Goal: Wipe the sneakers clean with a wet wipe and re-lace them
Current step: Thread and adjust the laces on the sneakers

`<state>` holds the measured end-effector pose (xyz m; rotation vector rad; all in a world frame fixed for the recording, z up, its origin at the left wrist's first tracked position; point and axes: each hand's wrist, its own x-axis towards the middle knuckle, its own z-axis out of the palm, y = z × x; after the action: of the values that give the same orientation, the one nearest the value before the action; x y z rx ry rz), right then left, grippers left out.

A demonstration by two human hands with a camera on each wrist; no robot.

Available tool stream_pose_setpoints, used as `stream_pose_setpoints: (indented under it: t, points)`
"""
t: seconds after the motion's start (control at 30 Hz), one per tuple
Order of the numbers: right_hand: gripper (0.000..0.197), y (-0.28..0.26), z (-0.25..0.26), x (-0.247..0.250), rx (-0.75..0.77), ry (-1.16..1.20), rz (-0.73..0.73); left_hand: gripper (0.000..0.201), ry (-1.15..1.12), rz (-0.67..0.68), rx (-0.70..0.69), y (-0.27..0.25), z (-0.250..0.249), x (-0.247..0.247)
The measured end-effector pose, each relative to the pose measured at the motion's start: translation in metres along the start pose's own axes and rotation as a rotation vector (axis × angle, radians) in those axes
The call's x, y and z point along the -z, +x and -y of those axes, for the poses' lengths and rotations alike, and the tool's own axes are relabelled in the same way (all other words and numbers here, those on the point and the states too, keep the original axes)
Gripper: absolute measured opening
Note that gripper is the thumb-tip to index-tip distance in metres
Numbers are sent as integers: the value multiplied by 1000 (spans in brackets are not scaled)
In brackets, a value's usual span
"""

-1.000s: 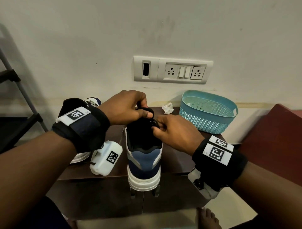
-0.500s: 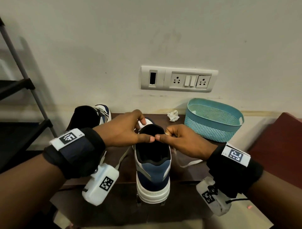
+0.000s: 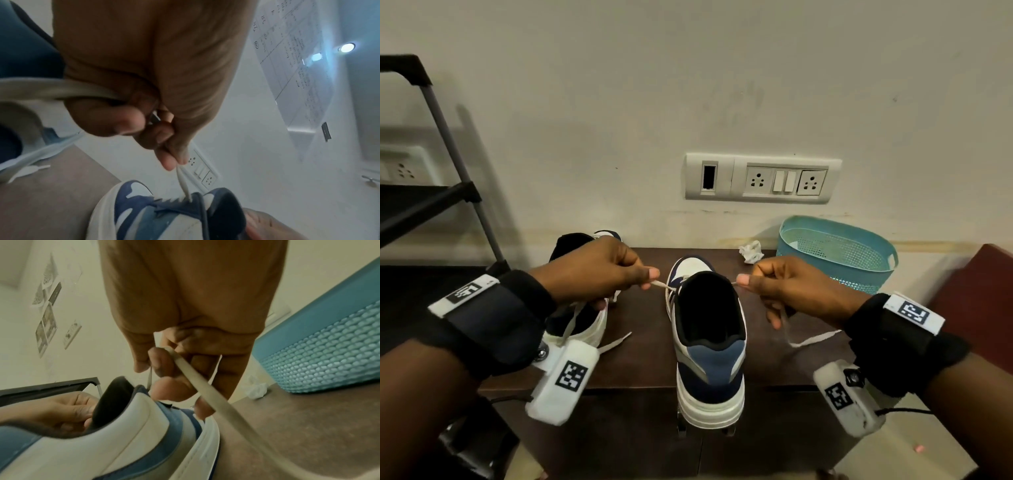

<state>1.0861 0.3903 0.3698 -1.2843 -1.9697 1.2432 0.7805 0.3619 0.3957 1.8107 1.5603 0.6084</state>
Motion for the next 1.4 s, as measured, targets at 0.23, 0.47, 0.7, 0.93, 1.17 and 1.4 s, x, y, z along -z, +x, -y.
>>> stream_pose_setpoints:
  t: [0.23,0.47,0.7,0.93,1.17,1.4]
  points:
    - [38,4,-2,15,-73,81,-133,34,171,-52,1,8,5,7]
    - [21,0,28,21,2,384,-214,37,-315,-10,-86,2,-23,19]
    - [26,18,79,-18,139,208,7,19,-317,-145,-391,26,-67,8]
    - [21,26,91,-11,180,474,-81,43,-331,-152,-155,57,-41,-1]
    - [17,23,100,0,299,601,-159,29,-570,262,-195,48,-50,-17]
    - [22,16,98,8,381,643,-102,15,-697,237,-266,42,-58,-20]
